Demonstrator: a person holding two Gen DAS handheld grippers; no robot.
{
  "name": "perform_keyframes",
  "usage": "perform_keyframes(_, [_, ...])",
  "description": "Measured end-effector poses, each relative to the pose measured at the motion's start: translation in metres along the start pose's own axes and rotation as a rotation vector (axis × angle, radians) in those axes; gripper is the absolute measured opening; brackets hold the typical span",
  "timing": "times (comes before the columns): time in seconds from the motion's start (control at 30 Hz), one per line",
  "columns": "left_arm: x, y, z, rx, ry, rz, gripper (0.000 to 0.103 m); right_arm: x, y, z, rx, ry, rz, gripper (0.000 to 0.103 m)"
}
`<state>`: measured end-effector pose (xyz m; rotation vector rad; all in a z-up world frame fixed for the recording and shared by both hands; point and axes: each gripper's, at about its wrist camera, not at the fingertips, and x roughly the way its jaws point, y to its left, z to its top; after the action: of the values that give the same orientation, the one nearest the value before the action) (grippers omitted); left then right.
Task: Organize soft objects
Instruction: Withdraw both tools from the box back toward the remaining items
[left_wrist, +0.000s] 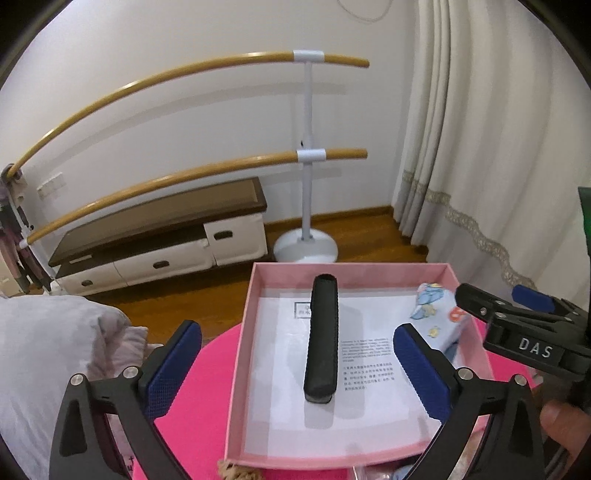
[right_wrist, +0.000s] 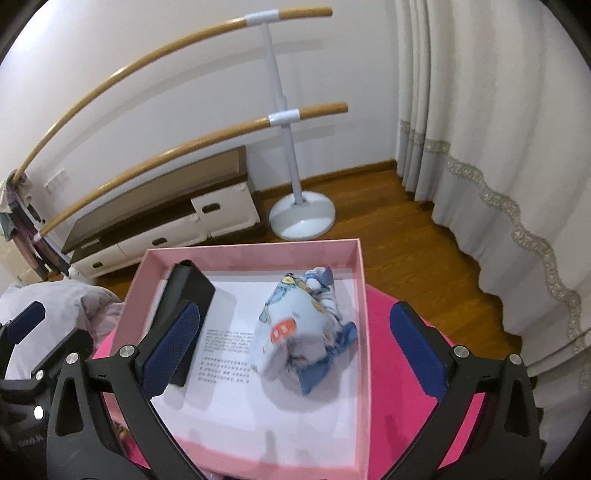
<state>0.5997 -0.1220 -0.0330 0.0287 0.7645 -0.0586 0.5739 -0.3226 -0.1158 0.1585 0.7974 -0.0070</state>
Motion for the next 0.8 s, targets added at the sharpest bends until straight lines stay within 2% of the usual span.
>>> perform_keyframes(0.3, [-0.075,0.014,-0.042,-0.009,-0.127,-0.005,0.103,-0.087,0.01,-0.024,-0.007,-0.135,0.004,0.103])
perform_keyframes(0.53, [-0.141,0.028,-0.1,-0.014,-0.213,-0.004,0.103,-0.149,0.013,-0.058,-0.015,-0.221,0.008,0.103])
perform_keyframes(0.8, [-0.196,0.04,-0.164,-0.038,-0.265,-0.014,0.103,-0.206,0.016,-0.104,-0.025,-0.295,-0.005,0.103])
